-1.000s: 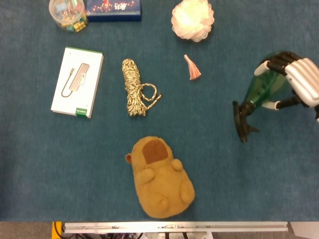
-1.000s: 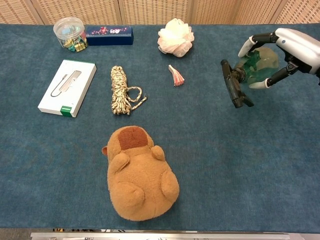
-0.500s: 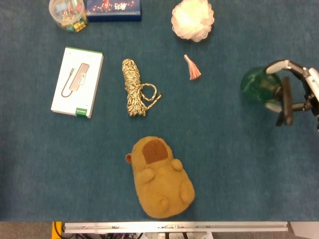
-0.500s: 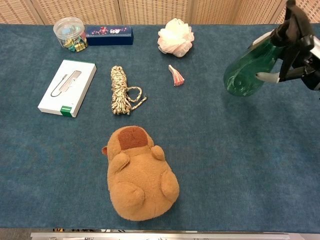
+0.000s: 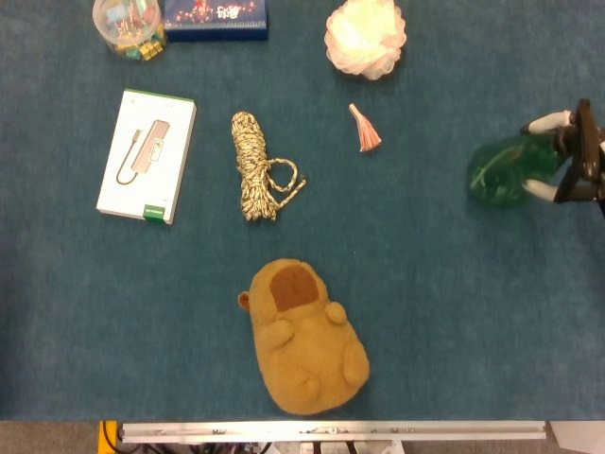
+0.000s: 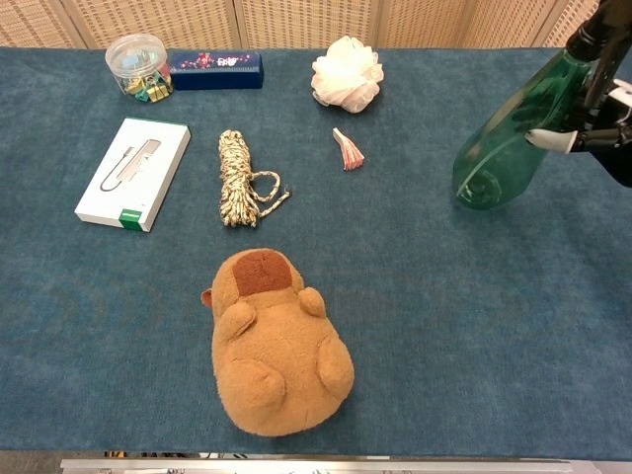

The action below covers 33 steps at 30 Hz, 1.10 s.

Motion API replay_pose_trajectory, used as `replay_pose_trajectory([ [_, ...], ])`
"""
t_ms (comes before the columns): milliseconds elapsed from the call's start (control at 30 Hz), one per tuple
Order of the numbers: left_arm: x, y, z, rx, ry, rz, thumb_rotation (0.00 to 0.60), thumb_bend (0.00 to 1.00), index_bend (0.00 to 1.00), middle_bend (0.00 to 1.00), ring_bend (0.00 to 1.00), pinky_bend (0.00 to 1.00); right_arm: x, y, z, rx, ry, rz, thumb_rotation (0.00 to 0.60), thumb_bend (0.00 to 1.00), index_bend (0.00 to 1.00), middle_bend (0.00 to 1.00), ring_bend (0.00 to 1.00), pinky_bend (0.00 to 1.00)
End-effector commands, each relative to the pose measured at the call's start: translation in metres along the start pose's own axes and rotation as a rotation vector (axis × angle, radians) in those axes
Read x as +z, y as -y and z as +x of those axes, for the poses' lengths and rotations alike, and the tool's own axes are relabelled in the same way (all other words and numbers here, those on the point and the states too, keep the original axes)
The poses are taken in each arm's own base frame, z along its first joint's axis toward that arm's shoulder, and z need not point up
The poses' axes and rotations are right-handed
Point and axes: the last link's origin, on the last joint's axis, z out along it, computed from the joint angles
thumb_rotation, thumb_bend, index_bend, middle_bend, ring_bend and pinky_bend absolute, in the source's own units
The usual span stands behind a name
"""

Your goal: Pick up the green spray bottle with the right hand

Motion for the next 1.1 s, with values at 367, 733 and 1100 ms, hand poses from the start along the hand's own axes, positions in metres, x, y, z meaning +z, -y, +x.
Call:
replay_pose_trajectory([
  [367, 0.0, -0.001, -0.001, 0.004, 0.004, 0.0, 0.6, 0.08, 0.29, 0.39, 0.3, 0.39, 0.008, 0.022, 0.006, -0.077, -0.006, -0.077, 0.6, 0.01, 0.49, 0.47, 0.37, 0.26],
  [733, 0.0, 0.0, -0.001, 0.004, 0.004, 0.002, 0.6, 0.08, 0.29, 0.39, 0.3, 0.39, 0.009, 0.004, 0.007, -0.035, 0.009, -0.082, 0.6, 0.01, 0.49, 0.46, 0.36, 0.26],
  [1100, -0.001, 0.0, -0.001, 0.004, 0.004, 0.002, 0.6, 0.08, 0.29, 0.39, 0.3, 0.39, 0.01, -0.006, 0.009, -0.024, 0.04, -0.086, 0.6, 0.01, 0.43, 0.4, 0.3, 0.25],
])
